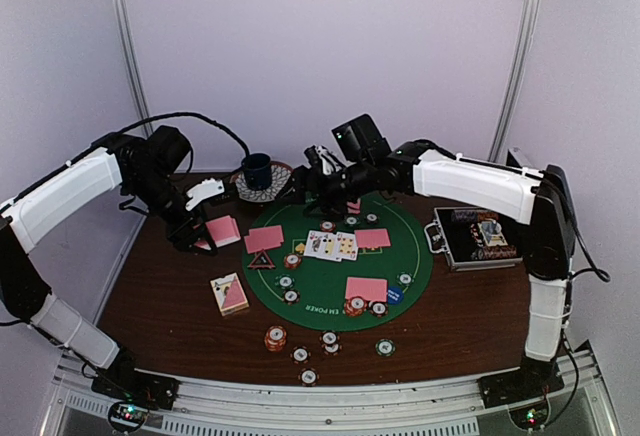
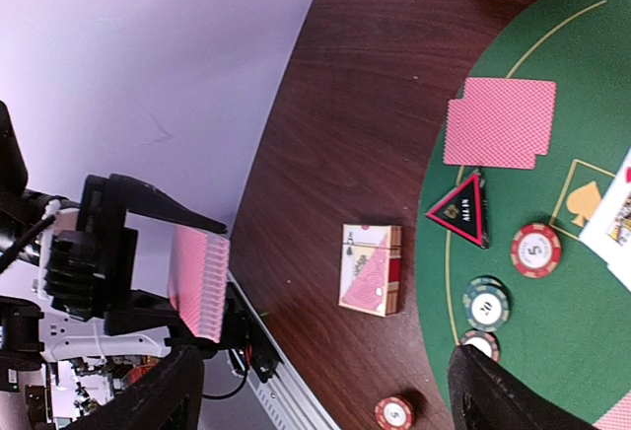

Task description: Distribute texas hold em gaming equipment

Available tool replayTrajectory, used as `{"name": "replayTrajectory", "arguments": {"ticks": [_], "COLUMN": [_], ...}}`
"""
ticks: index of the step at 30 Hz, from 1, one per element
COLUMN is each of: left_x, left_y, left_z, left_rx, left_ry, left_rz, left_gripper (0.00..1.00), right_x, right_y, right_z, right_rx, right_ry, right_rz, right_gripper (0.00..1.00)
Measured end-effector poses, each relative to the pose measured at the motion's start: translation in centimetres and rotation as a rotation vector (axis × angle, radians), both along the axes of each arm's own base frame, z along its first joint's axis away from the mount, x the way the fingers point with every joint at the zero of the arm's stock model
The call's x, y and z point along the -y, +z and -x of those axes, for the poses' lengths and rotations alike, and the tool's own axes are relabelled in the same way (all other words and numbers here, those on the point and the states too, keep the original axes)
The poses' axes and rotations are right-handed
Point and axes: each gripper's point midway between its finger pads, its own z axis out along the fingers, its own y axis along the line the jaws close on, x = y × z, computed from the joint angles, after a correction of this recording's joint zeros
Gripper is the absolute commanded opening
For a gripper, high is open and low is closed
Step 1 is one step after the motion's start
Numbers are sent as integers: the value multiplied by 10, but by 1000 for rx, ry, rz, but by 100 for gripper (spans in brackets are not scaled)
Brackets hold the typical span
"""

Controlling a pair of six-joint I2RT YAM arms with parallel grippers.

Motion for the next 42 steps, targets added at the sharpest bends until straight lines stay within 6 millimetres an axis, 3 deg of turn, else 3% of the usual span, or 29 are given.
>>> {"name": "replayTrajectory", "arguments": {"ticks": [4, 8, 16, 27, 42], "left_x": [0, 1, 4, 6, 7], "left_y": [0, 0, -3, -3, -2], "left_z": [-1, -1, -5, -4, -4], "left_rx": [1, 0, -7, -10, -11], "left_ry": [1, 3, 3, -1, -4], "left_rz": [2, 6, 13, 21, 26], "left_gripper": [0, 0, 0, 0, 0], "right_x": [-24, -41, -64, -91, -127], "right_y": [9, 2, -11, -6, -34], "right_z": [8, 14, 27, 36, 47], "right_rx": [-17, -62, -154, -233, -306], "right_ry": [21, 32, 61, 117, 178], "right_rz": [-59, -90, -137, -234, -236], "right_gripper": [90, 91, 92, 92, 89]}}
